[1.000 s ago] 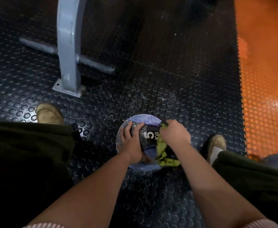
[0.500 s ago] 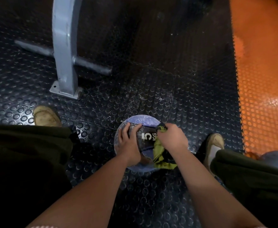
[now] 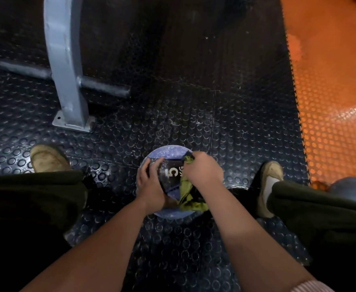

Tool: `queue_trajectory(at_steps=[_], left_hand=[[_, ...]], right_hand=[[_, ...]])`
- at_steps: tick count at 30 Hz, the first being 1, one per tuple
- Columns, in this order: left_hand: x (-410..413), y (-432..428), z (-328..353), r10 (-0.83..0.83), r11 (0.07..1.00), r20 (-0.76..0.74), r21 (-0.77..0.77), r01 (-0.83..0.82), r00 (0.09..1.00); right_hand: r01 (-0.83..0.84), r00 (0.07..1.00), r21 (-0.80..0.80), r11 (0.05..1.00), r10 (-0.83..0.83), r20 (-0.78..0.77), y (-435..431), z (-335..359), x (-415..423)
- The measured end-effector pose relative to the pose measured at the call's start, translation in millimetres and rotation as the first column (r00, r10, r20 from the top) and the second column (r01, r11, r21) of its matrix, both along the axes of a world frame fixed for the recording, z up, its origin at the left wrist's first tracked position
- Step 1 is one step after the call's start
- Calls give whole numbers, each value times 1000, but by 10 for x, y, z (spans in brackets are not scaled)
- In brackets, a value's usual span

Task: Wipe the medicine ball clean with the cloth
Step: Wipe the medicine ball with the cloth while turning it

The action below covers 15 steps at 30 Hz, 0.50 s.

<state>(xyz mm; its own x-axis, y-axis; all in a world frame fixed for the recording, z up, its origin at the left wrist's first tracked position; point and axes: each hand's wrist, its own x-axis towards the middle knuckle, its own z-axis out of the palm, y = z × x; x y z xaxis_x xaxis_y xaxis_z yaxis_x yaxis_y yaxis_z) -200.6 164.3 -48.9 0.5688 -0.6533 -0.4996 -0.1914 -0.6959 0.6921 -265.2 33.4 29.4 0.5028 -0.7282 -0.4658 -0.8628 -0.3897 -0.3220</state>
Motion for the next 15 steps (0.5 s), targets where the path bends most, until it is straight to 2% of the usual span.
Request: queue_trajectory(at_steps=[2, 5, 7, 9, 12, 13, 15], left_hand=[[8, -30, 28, 25, 1000, -42, 8, -24, 999], [2, -22, 19, 4, 1000, -21, 25, -3, 1000], [6, 0, -35, -14, 1000, 22, 26, 14, 1000], [-30, -34, -64, 48, 999, 75, -4, -48, 996], [-62, -105, -25, 263, 958, -43, -110, -266, 964], [-48, -108, -24, 267, 956, -53, -114, -271, 962], [-12, -47, -54, 137, 990, 51, -35, -136, 989]], right_hand=[[104, 994, 32, 994, -104, 17, -57, -23, -81], [133, 991, 34, 991, -133, 3, -58, -38, -57], [94, 996, 10, 996, -94, -1, -6, -19, 21], [3, 1000, -2, 1000, -3, -4, 94, 16, 138], [-191, 981, -15, 982, 190, -25, 273, 42, 274], [-216, 976, -23, 976, 215, -29, 286, 38, 289], [-188, 982, -21, 982, 188, -27, 245, 28, 251]])
